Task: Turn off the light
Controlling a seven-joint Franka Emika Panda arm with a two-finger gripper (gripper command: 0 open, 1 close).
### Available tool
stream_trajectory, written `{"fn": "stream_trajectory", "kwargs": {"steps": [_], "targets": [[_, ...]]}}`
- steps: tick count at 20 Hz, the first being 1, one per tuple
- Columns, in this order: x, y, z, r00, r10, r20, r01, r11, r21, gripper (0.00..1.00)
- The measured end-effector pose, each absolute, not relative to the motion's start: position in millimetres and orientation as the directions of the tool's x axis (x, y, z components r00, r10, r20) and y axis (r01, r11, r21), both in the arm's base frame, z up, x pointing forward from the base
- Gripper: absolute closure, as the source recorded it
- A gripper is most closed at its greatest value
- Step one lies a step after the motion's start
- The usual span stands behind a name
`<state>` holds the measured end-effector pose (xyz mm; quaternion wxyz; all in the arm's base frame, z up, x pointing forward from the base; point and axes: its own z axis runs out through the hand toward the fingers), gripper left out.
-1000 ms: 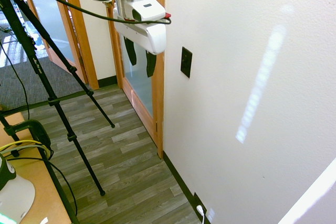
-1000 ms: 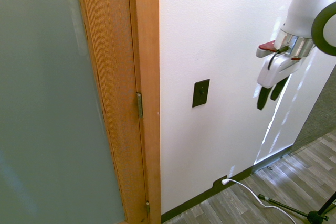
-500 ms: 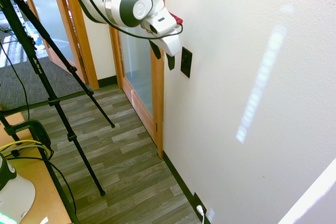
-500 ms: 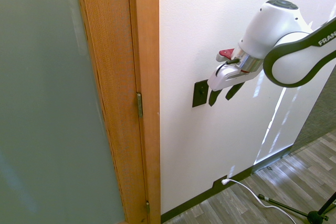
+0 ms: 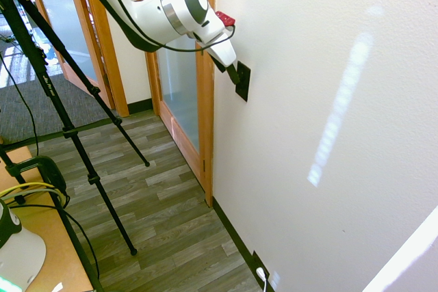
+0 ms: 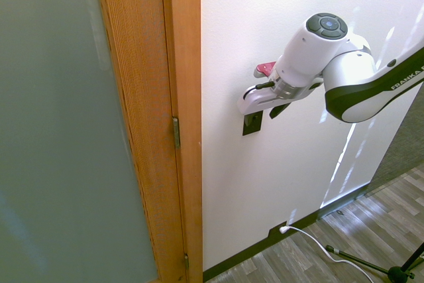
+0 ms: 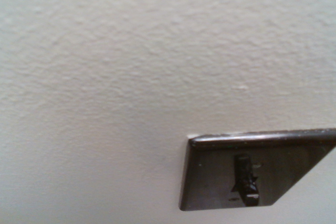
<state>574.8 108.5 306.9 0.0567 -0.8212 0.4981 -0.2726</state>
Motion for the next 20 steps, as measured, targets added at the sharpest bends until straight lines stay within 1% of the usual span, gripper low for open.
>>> {"fn": "stream_trajectory", "kwargs": {"steps": [12, 20], "targets": [[584, 87, 308, 0.328, -0.866, 0.378, -0.773, -0.476, -0.419, 1.0], [594, 90, 299, 0.328, -0.874, 0.359, -0.782, -0.464, -0.416, 1.0]]}}
